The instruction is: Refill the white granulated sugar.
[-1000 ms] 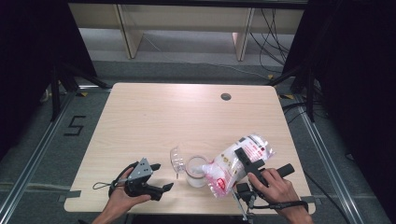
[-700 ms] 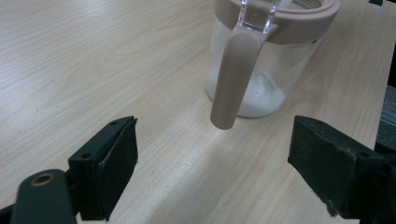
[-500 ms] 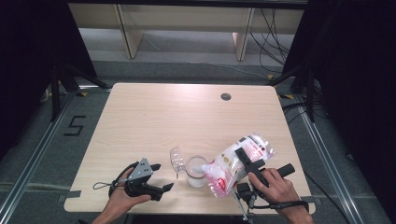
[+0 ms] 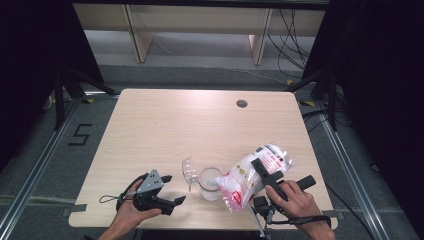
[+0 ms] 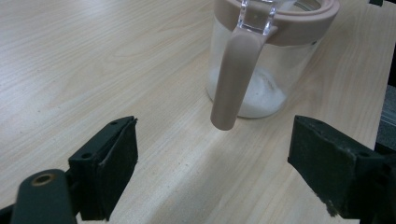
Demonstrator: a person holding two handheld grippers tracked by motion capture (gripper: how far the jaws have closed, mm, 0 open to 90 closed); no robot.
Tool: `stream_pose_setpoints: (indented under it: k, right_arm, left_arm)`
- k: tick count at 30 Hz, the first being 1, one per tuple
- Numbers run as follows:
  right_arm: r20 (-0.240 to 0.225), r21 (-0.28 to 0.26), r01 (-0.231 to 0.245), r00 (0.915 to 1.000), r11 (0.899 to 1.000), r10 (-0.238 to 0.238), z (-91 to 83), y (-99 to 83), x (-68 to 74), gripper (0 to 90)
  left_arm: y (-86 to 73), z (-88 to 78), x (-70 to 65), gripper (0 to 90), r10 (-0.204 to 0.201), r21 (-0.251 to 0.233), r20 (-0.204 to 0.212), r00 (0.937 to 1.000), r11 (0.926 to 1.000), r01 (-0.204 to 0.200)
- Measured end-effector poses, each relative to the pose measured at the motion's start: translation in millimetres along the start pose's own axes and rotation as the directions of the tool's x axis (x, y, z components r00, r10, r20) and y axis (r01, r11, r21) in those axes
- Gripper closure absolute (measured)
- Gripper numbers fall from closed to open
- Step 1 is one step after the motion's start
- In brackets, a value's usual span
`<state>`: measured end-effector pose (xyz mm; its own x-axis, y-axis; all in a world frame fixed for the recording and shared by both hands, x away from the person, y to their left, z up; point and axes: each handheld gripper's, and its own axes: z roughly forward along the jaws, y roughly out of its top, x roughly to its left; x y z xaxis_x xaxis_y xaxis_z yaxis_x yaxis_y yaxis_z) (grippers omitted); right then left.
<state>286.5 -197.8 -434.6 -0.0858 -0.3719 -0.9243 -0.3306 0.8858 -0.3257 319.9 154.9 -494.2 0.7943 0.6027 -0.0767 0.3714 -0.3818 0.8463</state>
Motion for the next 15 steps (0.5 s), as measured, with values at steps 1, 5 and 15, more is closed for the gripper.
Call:
stream_pose_setpoints:
  k: [1, 5, 15]
  right_arm:
    - [0.009, -0.011, 0.028, 0.9996, 1.0, -0.028, 0.5, 0.0, -2.3, 52.4]
    - [0.014, -0.013, 0.033, 0.9994, 0.999, -0.032, 0.5, -0.3, -3.3, 52.4]
    - [0.004, 0.004, 0.024, 0.9997, 1.0, -0.024, -1.4, 0.2, -2.8, 52.5]
  left_arm:
    - [-0.2, 1.2, -2.2, 15.3, -0.026, -0.022, 0.011, 0.9996, 0.9994, 0.026]
    - [-0.1, 0.1, -0.2, 15.3, 0.001, -0.002, 0.003, 1.0, 1.0, -0.001]
    - [-0.1, 1.0, -1.4, 15.3, -0.015, -0.017, 0.01, 0.9998, 0.9997, 0.015]
